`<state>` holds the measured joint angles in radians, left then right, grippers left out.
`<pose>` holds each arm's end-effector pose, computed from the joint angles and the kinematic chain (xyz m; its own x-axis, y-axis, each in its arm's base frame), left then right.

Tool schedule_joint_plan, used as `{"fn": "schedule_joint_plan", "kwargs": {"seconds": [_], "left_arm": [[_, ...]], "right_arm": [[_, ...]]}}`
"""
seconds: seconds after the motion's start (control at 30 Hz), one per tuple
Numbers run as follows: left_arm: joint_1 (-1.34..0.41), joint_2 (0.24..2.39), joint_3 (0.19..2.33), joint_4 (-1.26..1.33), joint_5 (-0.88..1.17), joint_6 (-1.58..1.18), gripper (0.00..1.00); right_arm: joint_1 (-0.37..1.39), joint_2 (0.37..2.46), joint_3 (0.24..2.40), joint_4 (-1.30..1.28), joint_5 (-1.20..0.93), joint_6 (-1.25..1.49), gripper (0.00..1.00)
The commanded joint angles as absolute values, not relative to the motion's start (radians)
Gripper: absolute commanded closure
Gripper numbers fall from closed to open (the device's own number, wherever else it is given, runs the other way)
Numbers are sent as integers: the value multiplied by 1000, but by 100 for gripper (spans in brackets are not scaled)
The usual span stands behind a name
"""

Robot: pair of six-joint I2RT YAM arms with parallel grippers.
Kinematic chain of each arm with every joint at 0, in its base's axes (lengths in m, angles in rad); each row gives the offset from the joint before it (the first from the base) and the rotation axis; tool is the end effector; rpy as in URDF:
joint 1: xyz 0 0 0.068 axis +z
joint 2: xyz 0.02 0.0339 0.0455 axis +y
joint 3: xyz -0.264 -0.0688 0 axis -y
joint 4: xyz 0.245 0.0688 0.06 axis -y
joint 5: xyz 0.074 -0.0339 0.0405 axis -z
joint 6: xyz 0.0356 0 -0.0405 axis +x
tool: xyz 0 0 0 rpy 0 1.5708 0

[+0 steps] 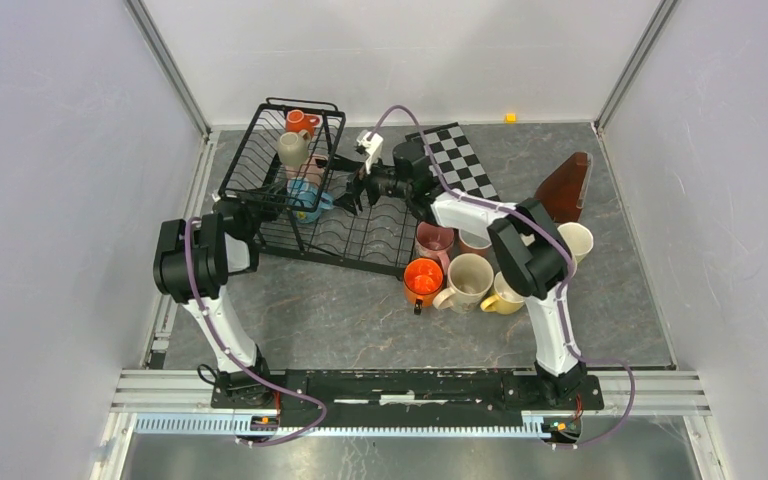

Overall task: Unload the cups from the dish rack
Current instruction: Move the cup to the dish rack.

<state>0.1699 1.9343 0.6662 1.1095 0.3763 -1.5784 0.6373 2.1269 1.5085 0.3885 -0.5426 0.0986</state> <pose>0.3471 0.0463 0.1274 -0.1992 -0.9778 0.0655 -0.1572 -0.0341 -0.9870 0.3873 0.3096 0.2208 -0.2722 -0.0966 -0.9574 -0.8912 0.4006 0.2129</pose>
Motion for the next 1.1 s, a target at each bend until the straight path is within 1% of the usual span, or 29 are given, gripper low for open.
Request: {"fn": "schedule_joint_plan", "kwargs": {"seconds": [0.0, 0.07, 0.17, 0.23, 0.27, 0.4, 0.6, 0.67, 0.77, 1.07], "left_arm": [[115, 1910, 694, 988, 453, -1536, 77], [116, 1892, 686, 971, 450, -1536, 77], [117, 1851, 674, 932, 439, -1521, 76], [116, 1812, 668, 877, 422, -1501, 75], [116, 1786, 667, 839, 408, -1488, 75], [119, 1662, 658, 638, 328, -1421, 66], [126, 1496, 657, 451, 228, -1363, 56], [130, 1457, 664, 395, 206, -1344, 55], [138, 1433, 670, 345, 198, -1324, 54], [157, 1400, 615, 336, 178, -1315, 54]], "right_arm": [[659, 2204, 1615, 421, -565, 44, 10], [667, 2235, 1650, 420, -564, 41, 13], [679, 2275, 1697, 413, -569, 38, 23], [685, 2289, 1712, 409, -562, 28, 25], [685, 2295, 1720, 407, -560, 25, 25], [690, 2316, 1736, 408, -561, 27, 26], [698, 2344, 1762, 402, -571, 20, 28], [699, 2348, 1764, 403, -571, 20, 28], [700, 2360, 1766, 406, -579, 25, 28], [713, 2367, 1748, 415, -596, 20, 29]]}}
